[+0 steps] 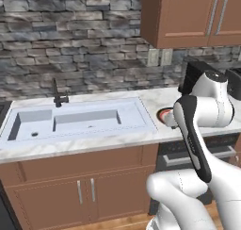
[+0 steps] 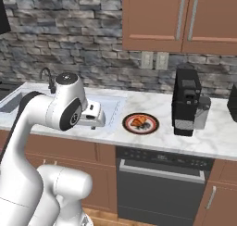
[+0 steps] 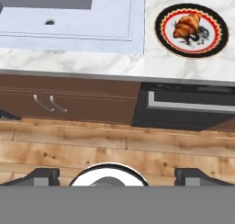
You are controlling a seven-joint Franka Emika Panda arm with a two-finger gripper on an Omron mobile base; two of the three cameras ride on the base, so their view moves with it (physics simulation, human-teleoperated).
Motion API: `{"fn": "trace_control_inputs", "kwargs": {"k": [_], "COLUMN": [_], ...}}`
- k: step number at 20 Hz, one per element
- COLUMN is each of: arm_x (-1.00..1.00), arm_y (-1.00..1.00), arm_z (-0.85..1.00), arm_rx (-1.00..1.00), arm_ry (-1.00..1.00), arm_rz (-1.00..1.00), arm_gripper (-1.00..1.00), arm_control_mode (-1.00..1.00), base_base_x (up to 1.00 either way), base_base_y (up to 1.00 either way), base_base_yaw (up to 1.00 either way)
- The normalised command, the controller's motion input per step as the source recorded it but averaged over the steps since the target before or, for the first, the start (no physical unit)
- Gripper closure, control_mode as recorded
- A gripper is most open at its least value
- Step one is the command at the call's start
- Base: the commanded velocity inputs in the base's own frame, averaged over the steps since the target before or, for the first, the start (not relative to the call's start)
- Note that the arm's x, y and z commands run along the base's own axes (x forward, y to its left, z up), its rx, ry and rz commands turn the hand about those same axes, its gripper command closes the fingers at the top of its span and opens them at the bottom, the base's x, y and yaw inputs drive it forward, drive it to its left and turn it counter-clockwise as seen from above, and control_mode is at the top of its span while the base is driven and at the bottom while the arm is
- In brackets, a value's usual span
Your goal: Pick the croissant and place it on the pan. Then turn on the stove to warm the croissant.
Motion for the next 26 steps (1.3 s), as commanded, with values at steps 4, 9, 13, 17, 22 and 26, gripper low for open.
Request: {"fn": "trace_control_inputs", "kwargs": {"k": [4, 9, 13, 17, 22, 26], "arm_x": [0.00, 0.00, 0.00, 0.00, 0.00, 0.00], "arm_y": [0.00, 0.00, 0.00, 0.00, 0.00, 0.00], "arm_z": [0.00, 0.00, 0.00, 0.00, 0.00, 0.00], "arm_rx": [0.00, 0.00, 0.00, 0.00, 0.00, 0.00], "arm_ry": [0.00, 0.00, 0.00, 0.00, 0.00, 0.00], "arm_rz": [0.00, 0.00, 0.00, 0.00, 0.00, 0.00], "arm_gripper": [-1.00, -1.00, -1.00, -1.00, -1.00, -1.00], "arm_control_mode": [1.00, 1.00, 1.00, 1.00, 1.00, 1.00], "base_base_x": [0.00, 0.00, 0.09, 0.25, 0.35, 0.41], "base_base_y": [-0.46, -0.28, -0.14, -0.13, -0.25, -0.36], "base_base_yaw": [0.00, 0.00, 0.00, 0.00, 0.00, 0.00]}}
